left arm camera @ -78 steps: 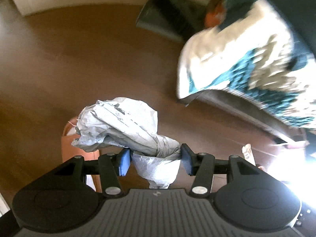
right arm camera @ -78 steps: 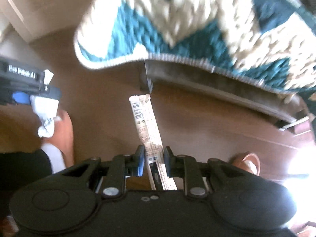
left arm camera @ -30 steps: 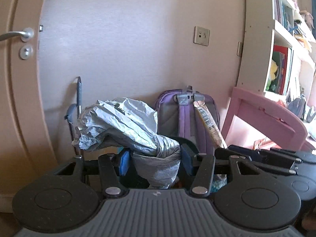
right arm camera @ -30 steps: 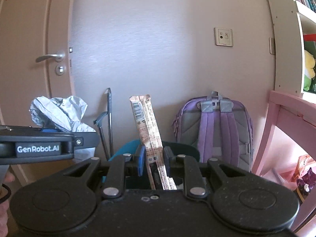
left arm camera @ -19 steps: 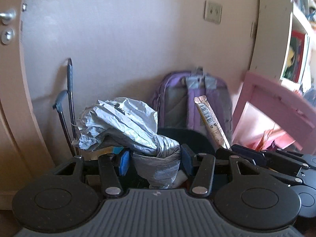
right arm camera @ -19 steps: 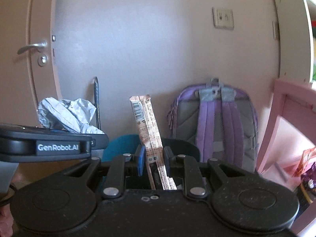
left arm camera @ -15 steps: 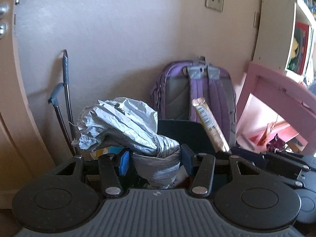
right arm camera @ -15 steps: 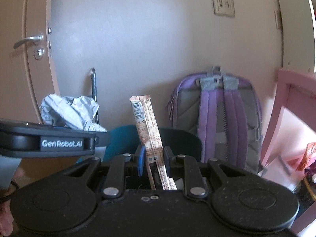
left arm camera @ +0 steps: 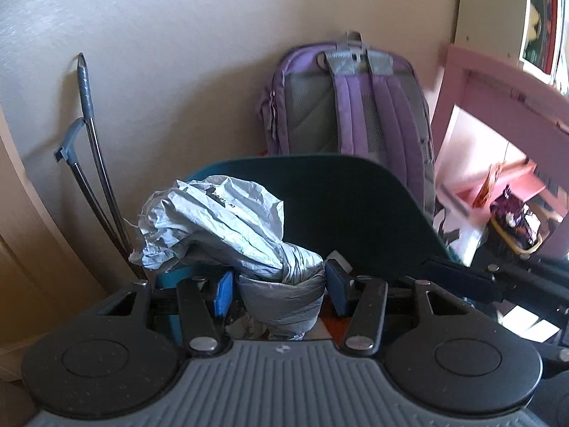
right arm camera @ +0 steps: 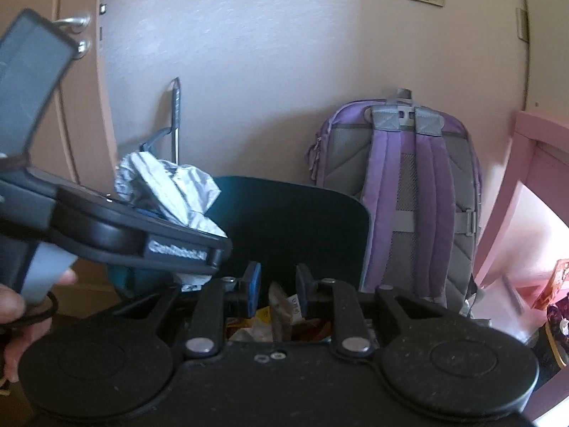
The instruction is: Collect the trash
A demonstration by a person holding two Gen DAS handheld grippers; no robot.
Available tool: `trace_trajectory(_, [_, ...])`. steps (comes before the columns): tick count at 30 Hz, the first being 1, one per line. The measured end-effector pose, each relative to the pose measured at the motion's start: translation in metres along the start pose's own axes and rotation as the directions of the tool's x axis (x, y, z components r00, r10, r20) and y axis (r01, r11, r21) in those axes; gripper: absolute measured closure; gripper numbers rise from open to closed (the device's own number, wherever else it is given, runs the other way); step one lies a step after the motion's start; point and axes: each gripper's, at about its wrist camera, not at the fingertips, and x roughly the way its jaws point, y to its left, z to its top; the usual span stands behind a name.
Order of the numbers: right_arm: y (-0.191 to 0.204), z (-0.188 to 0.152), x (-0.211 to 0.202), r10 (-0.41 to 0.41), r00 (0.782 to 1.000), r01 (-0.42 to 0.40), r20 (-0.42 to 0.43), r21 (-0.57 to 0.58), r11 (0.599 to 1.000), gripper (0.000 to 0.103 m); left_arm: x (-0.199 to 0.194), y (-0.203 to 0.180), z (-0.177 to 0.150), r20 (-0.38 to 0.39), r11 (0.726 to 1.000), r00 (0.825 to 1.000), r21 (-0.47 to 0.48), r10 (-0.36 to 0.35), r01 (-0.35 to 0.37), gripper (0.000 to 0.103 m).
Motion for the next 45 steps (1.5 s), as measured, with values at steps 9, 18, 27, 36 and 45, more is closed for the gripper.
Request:
trace_trajectory(9, [0.003,-0.002,-0.008,-0.009,1.000,0.008,-0.029,-0.029,1.000,0.077,0.007,-0.002,-0.012,-0.082,1.000,0.997,-0.001,0.015,-0.015,0.037])
trace_trajectory(18, [0.000,-0.002,-0.031,-0.015,1.000,0.015,-0.020,-0.014,1.000,0.070,-0.026,0.002,-0.018,-0.034,0.998,0.999,-0.064,-0.006,0.004,0.025])
trace_trajectory(27, [-0.003,0.006,-0.073,-0.009,1.000,0.009,0.022,0.007,1.000,0.064,-0.079,0.004,-0.026,0.040,0.998,0.999,-0.070,0.004,-0.001,0.024])
trace_trajectory(36, [-0.004,0.013,-0.114,0.019,0.998,-0.021,0.060,0.039,0.999,0.055,-0.136,0.010,-0.039,0.114,0.995,0.993,-0.100,0.004,0.008,0.023])
trace_trajectory(45, [-0.002,0.012,-0.152,0.037,0.996,-0.042,0.078,0.057,0.997,0.046,-0.183,0.015,-0.067,0.174,0.988,0.985,-0.153,0.010,0.016,0.007])
